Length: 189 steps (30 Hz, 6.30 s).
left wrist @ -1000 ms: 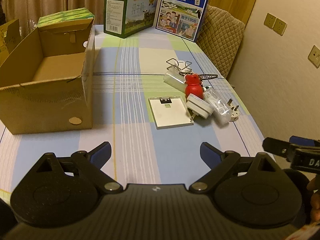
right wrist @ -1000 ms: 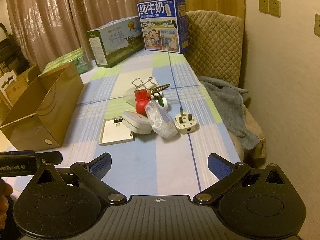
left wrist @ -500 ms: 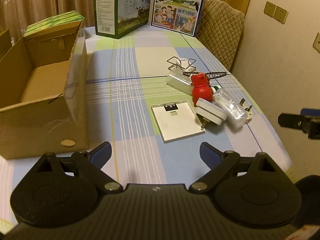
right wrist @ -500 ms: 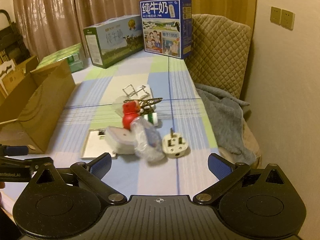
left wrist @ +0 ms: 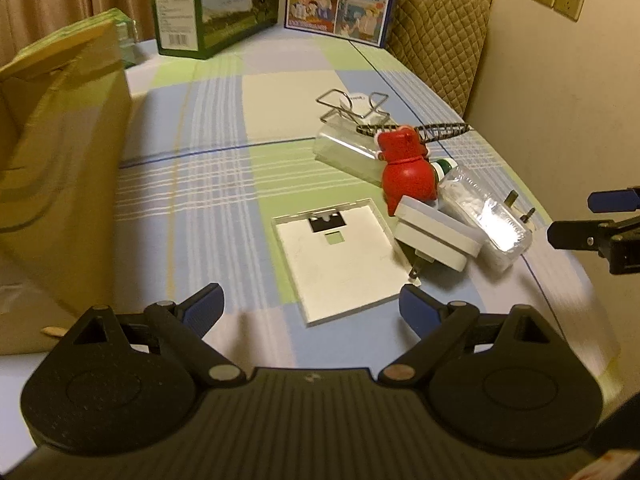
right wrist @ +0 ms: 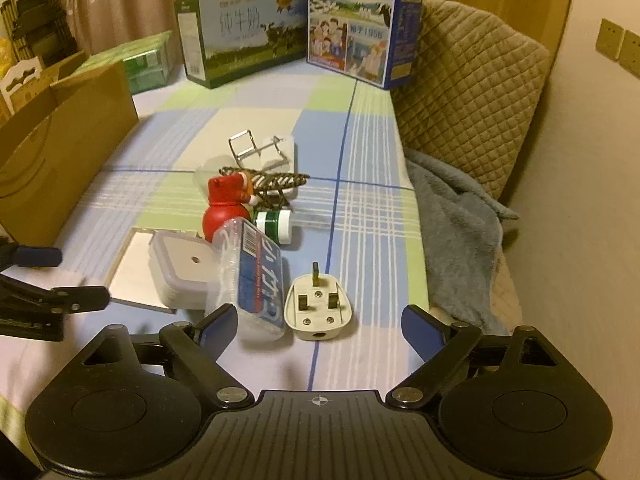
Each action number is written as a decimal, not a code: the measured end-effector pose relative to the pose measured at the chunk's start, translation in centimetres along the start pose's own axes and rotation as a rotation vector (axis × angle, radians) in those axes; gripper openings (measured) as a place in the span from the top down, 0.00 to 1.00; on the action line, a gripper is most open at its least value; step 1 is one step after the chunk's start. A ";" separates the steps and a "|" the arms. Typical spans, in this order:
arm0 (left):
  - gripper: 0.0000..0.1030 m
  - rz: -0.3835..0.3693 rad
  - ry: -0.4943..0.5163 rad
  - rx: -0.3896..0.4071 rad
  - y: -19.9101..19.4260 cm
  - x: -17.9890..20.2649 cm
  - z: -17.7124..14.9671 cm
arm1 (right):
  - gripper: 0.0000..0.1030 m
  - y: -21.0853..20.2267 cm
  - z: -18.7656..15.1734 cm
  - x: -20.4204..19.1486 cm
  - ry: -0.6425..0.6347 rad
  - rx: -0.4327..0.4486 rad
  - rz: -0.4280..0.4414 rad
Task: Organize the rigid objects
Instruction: 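Move the right tool to the white plug while the left tool approaches the white switch plate, then close the right tool on the plug while the left tool grips the switch plate, then carry the plug and the switch plate over the cardboard box with both tools, then open the left tool to drop the plate while the right tool drops the plug, then move both tools back from the box to the remaining items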
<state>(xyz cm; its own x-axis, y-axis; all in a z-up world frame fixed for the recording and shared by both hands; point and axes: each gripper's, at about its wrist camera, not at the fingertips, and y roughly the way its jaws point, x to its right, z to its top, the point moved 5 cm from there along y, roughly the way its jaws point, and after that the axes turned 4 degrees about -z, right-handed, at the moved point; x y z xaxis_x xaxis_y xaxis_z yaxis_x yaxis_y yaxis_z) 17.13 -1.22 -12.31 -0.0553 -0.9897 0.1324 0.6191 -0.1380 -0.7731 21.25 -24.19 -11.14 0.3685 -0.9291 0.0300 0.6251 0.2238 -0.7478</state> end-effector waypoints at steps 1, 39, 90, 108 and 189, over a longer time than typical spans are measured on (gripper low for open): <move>0.08 -0.003 -0.005 -0.003 0.5 0.2 0.0 | 0.16 0.4 0.0 0.2 0.000 -0.003 0.004; 0.17 0.077 0.051 -0.017 1.2 -2.0 -2.8 | 0.15 4.4 0.4 1.1 0.004 -0.013 0.073; 0.19 0.062 0.073 0.064 -2.3 -1.3 -0.5 | 0.56 0.8 1.8 0.1 0.003 0.025 0.028; 0.19 0.160 0.034 0.214 -16.0 -11.7 6.4 | 0.56 -7.7 13.1 -17.2 -0.058 0.267 0.365; 0.20 0.105 -0.025 0.303 -23.1 -12.2 2.2 | 0.26 -12.8 3.3 -16.5 0.114 0.287 0.168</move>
<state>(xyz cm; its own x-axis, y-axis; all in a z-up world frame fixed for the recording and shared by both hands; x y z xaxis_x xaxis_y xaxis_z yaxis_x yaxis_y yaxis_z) 5.19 14.09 5.33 0.0379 -0.9961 0.0796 0.8255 -0.0137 -0.5642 9.48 -10.78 0.10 0.4134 -0.8957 -0.1636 0.7363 0.4345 -0.5187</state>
